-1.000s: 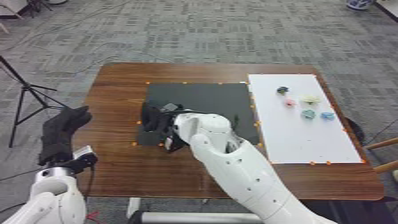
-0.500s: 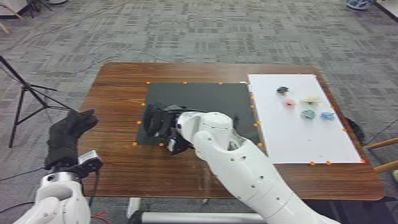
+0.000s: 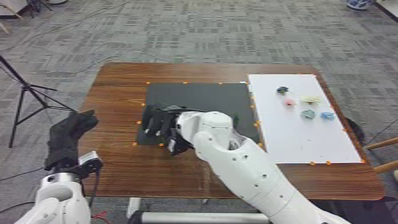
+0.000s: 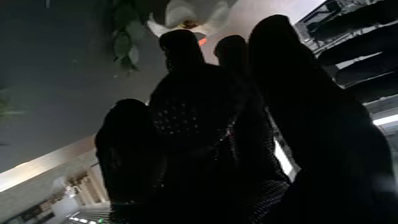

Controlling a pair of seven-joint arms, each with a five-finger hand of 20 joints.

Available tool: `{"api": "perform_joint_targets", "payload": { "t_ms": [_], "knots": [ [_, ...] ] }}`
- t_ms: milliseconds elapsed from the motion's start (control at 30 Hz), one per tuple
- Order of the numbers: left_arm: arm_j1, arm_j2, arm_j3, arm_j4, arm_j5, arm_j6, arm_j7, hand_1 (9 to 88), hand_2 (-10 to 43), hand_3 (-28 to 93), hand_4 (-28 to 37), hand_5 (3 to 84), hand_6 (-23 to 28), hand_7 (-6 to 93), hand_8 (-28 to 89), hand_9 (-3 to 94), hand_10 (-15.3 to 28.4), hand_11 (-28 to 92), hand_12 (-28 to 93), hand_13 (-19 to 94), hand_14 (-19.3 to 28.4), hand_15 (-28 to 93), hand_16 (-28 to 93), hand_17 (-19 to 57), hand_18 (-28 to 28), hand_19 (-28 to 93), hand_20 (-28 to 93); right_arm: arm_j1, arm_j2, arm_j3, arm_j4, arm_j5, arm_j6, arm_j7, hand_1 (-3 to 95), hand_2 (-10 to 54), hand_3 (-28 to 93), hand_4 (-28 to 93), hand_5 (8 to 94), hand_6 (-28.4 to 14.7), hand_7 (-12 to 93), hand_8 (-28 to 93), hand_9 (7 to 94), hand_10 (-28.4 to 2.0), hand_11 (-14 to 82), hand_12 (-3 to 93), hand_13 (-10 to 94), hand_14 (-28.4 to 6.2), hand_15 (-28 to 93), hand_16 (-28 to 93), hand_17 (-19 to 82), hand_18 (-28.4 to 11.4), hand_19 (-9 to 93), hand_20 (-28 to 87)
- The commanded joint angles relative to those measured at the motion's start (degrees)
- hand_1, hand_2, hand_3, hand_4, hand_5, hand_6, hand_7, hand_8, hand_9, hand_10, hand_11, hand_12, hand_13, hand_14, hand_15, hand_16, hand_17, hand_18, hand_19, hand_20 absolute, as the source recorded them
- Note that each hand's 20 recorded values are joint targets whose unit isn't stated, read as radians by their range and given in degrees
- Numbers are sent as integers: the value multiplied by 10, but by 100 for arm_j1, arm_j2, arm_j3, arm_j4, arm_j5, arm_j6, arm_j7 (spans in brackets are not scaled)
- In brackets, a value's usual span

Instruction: Arrange flowers

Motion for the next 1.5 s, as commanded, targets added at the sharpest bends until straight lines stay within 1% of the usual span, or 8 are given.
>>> {"api": "perform_joint_targets", "payload": {
  "t_ms": [33, 267, 433, 733, 767, 933, 1000, 1500],
  "knots": [
    [62, -149, -78, -51, 130, -13, -32, 223, 125, 685, -283, 557, 8, 212, -93, 543, 145, 235, 130, 422, 171, 302, 3, 26, 145, 209, 208, 200, 7, 327, -215, 724, 334, -1, 541, -60, 527, -95, 578, 20, 173, 45, 709, -149, 101, 160, 911, -25, 514, 372, 642, -102, 932, 494],
    [67, -182, -99, -51, 172, -33, -62, 223, 119, 686, -283, 555, 8, 208, -92, 539, 143, 230, 131, 420, 172, 299, 3, 27, 144, 206, 206, 247, 774, 769, -1240, 1443, 848, -84, 468, -93, 627, -126, 586, 27, 186, -8, 696, -140, 112, 175, 891, -32, 524, 370, 622, -112, 932, 499],
    [66, -173, -94, -51, 161, -28, -54, 223, 112, 690, -283, 553, 7, 207, -91, 537, 143, 229, 132, 419, 171, 297, 5, 27, 144, 205, 206, -353, 2377, 1488, -2347, 1037, 2105, -460, 411, -95, 646, -134, 589, 4, 197, -67, 685, -142, 119, 189, 789, -78, 489, 347, 503, -161, 878, 455],
    [76, -262, -150, -51, 272, -82, -134, 248, 72, 694, -283, 572, -14, 214, -92, 537, 141, 227, 133, 418, 169, 288, 8, 28, 143, 199, 204, -2472, 4030, 3634, -2454, 615, 4068, -361, 344, -95, 678, -186, 574, -8, 207, -60, 647, -155, 138, 207, 645, -135, 423, 311, 325, -200, 670, 481],
    [360, -435, -800, 57, 809, -769, -653, 251, 68, 694, -283, 577, -16, 214, -93, 538, 142, 227, 134, 418, 169, 288, 9, 29, 142, 198, 205, -2607, 4123, 3715, -2375, 549, 4250, -288, 343, -95, 678, -187, 578, -10, 210, -60, 655, -153, 144, 209, 653, -133, 425, 311, 330, -198, 672, 483],
    [-333, -484, -320, 267, 998, -600, -1008, 263, 59, 691, -283, 591, -20, 215, -94, 542, 141, 226, 134, 420, 168, 286, 11, 30, 141, 193, 206, -3060, 4172, 4064, -2120, 296, 4258, -82, 347, -95, 679, -189, 582, -11, 213, -63, 662, -150, 152, 210, 670, -127, 432, 312, 345, -197, 687, 494],
    [379, -483, -762, 54, 880, -835, -716, 265, 57, 691, -283, 592, -19, 215, -94, 542, 141, 227, 135, 420, 167, 285, 11, 30, 141, 192, 206, -3126, 4167, 4069, -1978, 165, 4270, -103, 350, -95, 680, -189, 581, -10, 213, -63, 665, -148, 154, 210, 675, -125, 433, 312, 349, -196, 690, 496],
    [946, -559, -1089, -150, 1005, -1198, -553, 273, 56, 686, -281, 590, -17, 215, -93, 544, 140, 226, 135, 423, 168, 285, 13, 31, 141, 190, 209, -3000, 3903, 3789, -876, -139, 3749, -539, 378, -95, 679, -186, 634, 4, 226, -77, 754, -135, 189, 213, 742, -111, 469, 333, 391, -203, 750, 527]
  ]
}}
